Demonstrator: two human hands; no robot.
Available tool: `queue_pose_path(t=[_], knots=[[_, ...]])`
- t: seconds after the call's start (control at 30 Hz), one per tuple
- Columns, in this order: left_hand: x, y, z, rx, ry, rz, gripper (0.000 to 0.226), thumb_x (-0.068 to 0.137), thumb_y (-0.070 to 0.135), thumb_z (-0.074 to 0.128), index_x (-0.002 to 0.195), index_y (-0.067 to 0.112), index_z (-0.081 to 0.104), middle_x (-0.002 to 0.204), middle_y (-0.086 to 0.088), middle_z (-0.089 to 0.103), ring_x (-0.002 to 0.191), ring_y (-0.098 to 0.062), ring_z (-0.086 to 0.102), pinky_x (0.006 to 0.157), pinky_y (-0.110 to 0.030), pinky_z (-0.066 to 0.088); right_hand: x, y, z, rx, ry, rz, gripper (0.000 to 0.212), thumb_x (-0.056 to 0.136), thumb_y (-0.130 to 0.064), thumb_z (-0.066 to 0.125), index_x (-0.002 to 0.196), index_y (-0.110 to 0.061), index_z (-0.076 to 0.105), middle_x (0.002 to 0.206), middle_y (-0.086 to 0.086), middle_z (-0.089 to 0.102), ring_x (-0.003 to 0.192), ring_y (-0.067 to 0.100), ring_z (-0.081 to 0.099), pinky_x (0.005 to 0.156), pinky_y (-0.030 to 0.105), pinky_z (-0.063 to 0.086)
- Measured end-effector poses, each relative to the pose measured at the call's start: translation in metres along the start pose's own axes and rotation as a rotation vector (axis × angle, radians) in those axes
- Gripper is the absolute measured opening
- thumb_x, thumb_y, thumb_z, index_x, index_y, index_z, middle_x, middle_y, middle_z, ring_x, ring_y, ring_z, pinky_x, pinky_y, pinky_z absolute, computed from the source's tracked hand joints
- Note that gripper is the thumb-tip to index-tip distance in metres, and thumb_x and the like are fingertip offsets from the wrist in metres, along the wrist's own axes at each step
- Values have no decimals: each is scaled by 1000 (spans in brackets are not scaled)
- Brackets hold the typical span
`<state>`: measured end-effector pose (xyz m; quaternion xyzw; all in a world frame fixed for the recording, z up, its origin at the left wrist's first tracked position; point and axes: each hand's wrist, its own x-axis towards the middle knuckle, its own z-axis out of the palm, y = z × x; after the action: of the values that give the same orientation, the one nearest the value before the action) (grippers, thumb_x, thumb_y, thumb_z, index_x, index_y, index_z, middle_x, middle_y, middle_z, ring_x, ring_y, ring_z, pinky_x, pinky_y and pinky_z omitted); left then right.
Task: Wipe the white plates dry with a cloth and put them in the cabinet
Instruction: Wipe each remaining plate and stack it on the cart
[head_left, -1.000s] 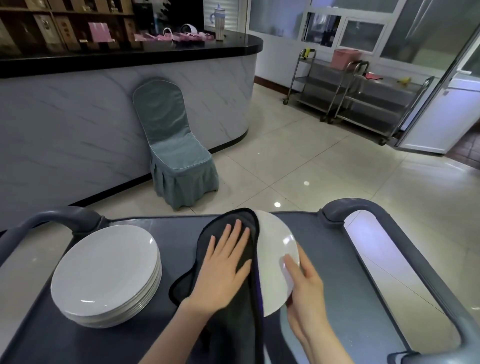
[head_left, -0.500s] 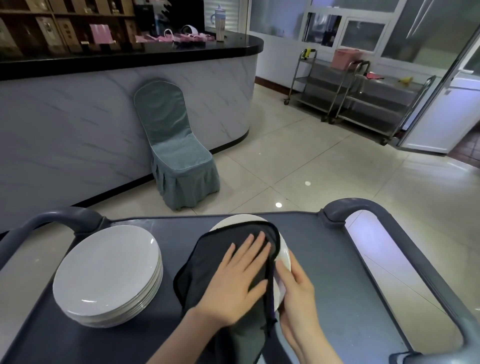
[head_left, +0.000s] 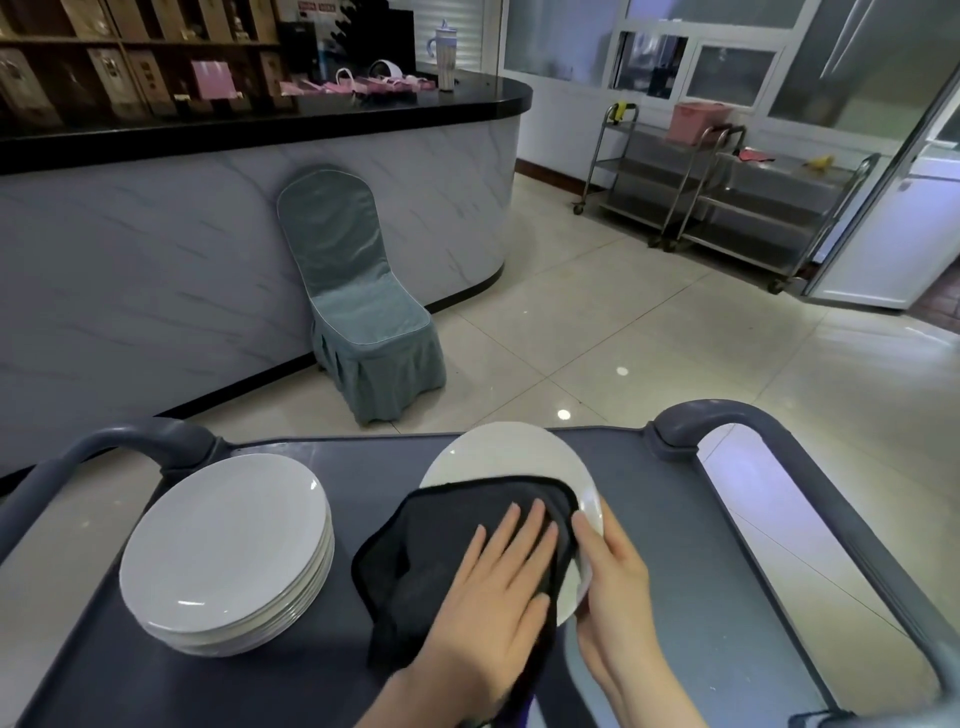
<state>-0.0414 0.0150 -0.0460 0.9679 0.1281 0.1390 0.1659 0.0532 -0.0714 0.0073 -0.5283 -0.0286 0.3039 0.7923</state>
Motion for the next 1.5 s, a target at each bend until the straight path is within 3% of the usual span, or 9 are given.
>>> queue_pose_path(t=[0.17, 0.33, 0.57, 0.77, 0.97, 1.1, 1.2, 1.4, 1.5], knots=[[40, -30, -27, -67, 84, -180, 57, 103, 42, 17, 151, 32, -12, 159, 14, -25, 147, -4, -25, 121, -30, -14, -12, 7, 8, -64, -75, 31, 32, 98, -6, 55, 125, -17, 68, 121, 5, 72, 117, 25, 66, 105, 44, 47], [22, -55, -28, 2, 17, -182, 62, 99, 53, 14, 154, 34, -9, 162, 14, -19, 148, -3, -21, 123, -32, -10, 0, -19, 0, -75, 7, -31, 29, 97, -9, 58, 116, -26, 72, 113, -3, 76, 104, 17, 72, 79, 29, 56], [-14, -20, 4, -48, -65, -130, 65, 92, 40, 16, 152, 36, -10, 160, 21, -21, 148, -5, -21, 119, -38, -20, 3, -15, -5, -49, 24, -69, 31, 98, -7, 56, 122, -22, 69, 118, -2, 74, 113, 19, 68, 92, 35, 52], [24, -15, -18, -63, 72, -81, 61, 98, 48, 13, 149, 35, -17, 159, 17, -27, 148, -7, -25, 121, -36, -16, -8, 2, 6, -81, -146, -72, 34, 99, -5, 53, 127, -19, 67, 122, 1, 72, 115, 16, 67, 95, 28, 55], [49, -41, -53, -128, 248, 21, 67, 95, 55, 45, 153, 30, 25, 163, 6, 22, 152, -13, 10, 123, -40, 3, -9, -11, 3, -309, -321, -160, 42, 99, -5, 54, 123, -36, 69, 124, -8, 71, 115, 11, 67, 93, 23, 54], [52, -63, -74, -432, 254, -226, 22, 87, 43, 66, 106, 37, 57, 101, 25, 62, 98, 5, 54, 90, -25, 42, -3, -30, -7, -566, -397, -286, 37, 99, -17, 59, 121, -45, 67, 124, -17, 69, 116, 3, 63, 89, 15, 49], [40, -75, -75, -651, 200, -329, 13, 91, 30, 68, 83, 27, 58, 75, 11, 65, 70, 5, 56, 69, -22, 42, 2, -42, -12, -672, -408, -320, 32, 94, -31, 55, 117, -51, 66, 124, -23, 67, 116, -1, 61, 89, 11, 47], [48, -59, -87, -470, 30, -137, 17, 82, 50, 67, 78, 38, 56, 70, 13, 61, 69, -3, 57, 68, -23, 44, 8, -30, -7, -816, -474, -377, 40, 101, -9, 55, 118, -44, 66, 120, -26, 67, 115, -3, 60, 91, 8, 41], [42, -61, -86, -561, 59, -169, 19, 87, 36, 70, 74, 39, 57, 70, 13, 61, 67, 0, 56, 65, -17, 42, 12, -33, -5, -822, -453, -402, 39, 100, -10, 57, 113, -45, 68, 116, -24, 69, 112, -3, 62, 89, 9, 43]])
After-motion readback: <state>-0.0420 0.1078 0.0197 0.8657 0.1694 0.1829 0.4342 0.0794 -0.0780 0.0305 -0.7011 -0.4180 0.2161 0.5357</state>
